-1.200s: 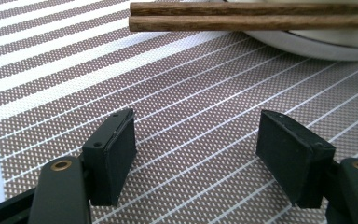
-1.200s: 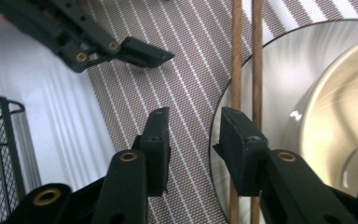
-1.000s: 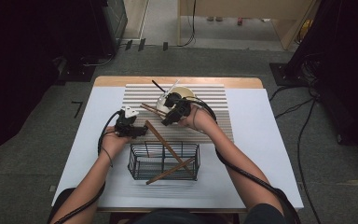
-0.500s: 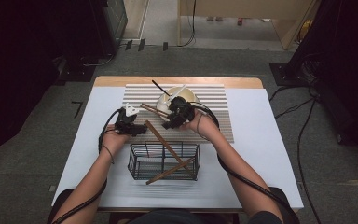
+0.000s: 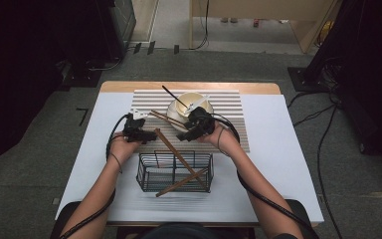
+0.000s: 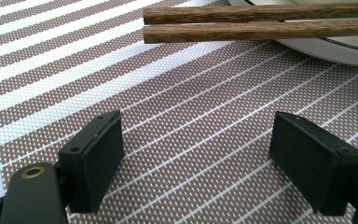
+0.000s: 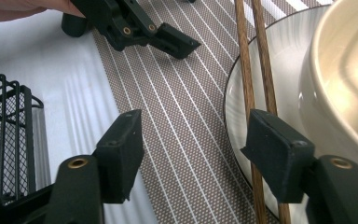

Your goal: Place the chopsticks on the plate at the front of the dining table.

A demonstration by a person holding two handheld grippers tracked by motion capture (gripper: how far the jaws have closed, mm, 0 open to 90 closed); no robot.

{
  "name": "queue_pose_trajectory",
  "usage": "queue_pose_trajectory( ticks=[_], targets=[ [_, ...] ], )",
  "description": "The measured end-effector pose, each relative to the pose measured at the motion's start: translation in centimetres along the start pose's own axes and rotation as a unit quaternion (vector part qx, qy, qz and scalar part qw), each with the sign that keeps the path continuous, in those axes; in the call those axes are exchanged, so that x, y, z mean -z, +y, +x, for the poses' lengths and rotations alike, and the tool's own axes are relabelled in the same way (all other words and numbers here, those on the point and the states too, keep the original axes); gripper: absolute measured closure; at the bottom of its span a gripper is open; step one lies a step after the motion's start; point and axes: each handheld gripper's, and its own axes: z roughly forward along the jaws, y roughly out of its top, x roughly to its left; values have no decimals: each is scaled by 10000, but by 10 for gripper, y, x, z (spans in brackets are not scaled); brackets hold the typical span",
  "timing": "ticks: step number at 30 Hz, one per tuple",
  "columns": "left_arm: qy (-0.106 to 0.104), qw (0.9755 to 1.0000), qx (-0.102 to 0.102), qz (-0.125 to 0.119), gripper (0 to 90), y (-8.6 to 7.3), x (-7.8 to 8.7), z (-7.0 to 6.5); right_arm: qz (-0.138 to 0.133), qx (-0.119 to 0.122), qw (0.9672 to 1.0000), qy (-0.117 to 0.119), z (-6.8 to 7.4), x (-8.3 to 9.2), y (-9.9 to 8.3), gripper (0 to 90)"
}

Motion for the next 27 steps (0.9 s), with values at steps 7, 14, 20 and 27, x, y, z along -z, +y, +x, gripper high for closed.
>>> queue_pose_trajectory(
  ticks=[7, 14, 20, 27],
  targets=[
    [2, 10000, 1, -9, 180, 0, 0, 0, -242, -35, 9997, -58, 7, 3, -6, 322],
    [5, 10000, 2, -14, 180, 0, 0, 0, -463, 99, 9987, -174, 8, 7, -13, 329],
    [139, 9999, 34, -48, 177, -1, 1, 0, -653, 151, 9973, -291, 7, 15, -22, 340],
    [127, 9998, 48, -130, 178, -1, 3, 0, -780, 45, 9960, -423, 4, 21, -34, 348]
  ],
)
